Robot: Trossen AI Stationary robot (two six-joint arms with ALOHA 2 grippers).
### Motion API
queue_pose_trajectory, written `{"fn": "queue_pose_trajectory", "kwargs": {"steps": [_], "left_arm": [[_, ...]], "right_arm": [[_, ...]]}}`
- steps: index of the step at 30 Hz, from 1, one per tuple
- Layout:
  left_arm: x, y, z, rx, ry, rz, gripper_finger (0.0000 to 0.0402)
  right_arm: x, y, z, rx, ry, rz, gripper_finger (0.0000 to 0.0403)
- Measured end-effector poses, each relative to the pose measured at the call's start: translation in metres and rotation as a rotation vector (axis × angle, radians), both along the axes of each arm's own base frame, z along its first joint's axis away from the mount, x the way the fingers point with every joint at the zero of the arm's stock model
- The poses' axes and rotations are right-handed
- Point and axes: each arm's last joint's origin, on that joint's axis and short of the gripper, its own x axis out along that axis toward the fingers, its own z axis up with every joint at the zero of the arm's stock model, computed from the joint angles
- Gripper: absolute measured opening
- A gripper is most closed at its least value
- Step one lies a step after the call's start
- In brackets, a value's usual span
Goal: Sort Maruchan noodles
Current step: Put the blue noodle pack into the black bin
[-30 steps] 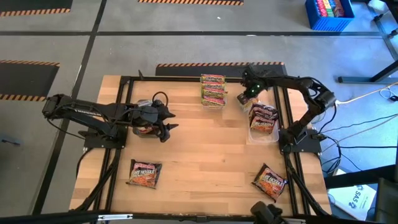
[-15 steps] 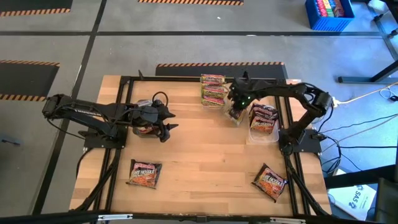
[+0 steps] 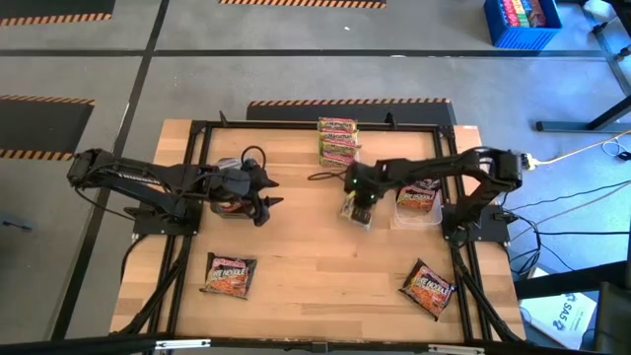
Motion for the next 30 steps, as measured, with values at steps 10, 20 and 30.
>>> {"fn": "queue_pose_trajectory", "kwargs": {"steps": [10,20,30], "left_arm": [[0.023,-0.018,-0.016,-0.039,0.003,-0.039,0.0216],[0.066,-0.036,-0.064,-0.082,0.055,-0.031,0.0216],[0.107,-0.045,-0.105,-0.130,-0.064,-0.087,0.0216]], "right_arm": [[0.037,0.036,-0.014,-0.082,-0.205,0.087,0.0001],[0.052,0.032,-0.010,-0.198,-0.356,0.046,0.0001],[0.011,0.029,0.034,-0.388,-0.196,-0.007,0.0001]]}}
